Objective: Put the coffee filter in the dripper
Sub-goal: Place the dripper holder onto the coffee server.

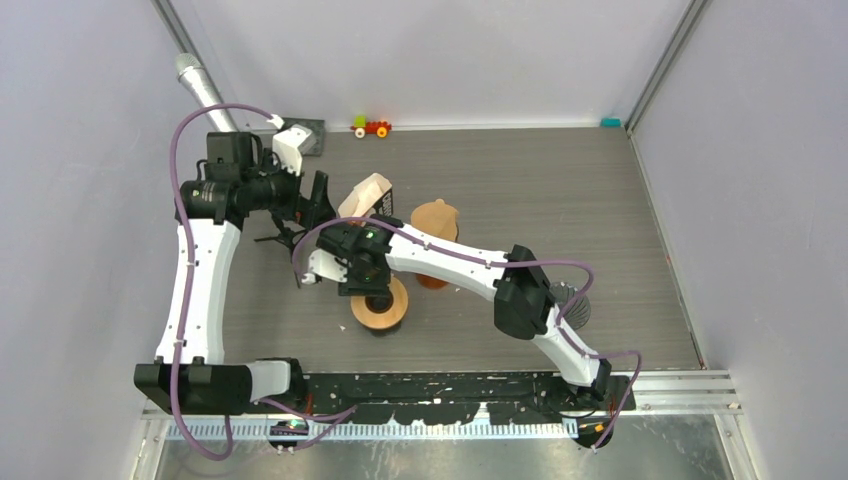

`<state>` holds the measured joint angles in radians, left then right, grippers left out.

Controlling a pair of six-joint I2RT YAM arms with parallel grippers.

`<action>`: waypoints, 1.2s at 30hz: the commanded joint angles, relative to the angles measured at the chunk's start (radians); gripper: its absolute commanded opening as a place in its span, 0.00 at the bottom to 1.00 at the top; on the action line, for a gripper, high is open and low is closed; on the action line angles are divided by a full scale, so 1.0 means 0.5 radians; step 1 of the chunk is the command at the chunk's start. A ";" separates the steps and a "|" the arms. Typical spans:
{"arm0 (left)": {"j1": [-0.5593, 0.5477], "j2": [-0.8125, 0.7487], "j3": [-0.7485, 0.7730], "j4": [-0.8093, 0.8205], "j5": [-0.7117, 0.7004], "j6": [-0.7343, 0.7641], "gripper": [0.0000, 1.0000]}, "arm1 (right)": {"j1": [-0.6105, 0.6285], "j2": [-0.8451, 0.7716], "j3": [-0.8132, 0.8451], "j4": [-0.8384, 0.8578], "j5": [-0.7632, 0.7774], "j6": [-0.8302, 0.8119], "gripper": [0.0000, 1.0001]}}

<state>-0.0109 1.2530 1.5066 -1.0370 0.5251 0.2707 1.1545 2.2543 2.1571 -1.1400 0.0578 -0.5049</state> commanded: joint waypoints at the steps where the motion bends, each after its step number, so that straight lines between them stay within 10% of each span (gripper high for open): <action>1: 0.009 -0.006 0.003 0.046 0.061 0.030 1.00 | -0.001 0.000 0.090 -0.019 -0.002 0.025 0.21; 17: 0.009 0.028 0.027 0.041 0.079 0.026 1.00 | -0.001 -0.100 0.119 -0.019 0.013 0.075 0.60; 36: 0.009 0.164 0.169 0.113 0.193 -0.159 1.00 | 0.017 -0.526 -0.184 0.023 -0.032 0.115 0.72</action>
<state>-0.0109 1.3209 1.5379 -1.0328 0.5659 0.2394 1.1576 2.1284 2.1082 -1.1419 0.0502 -0.4591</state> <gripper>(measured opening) 0.996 0.715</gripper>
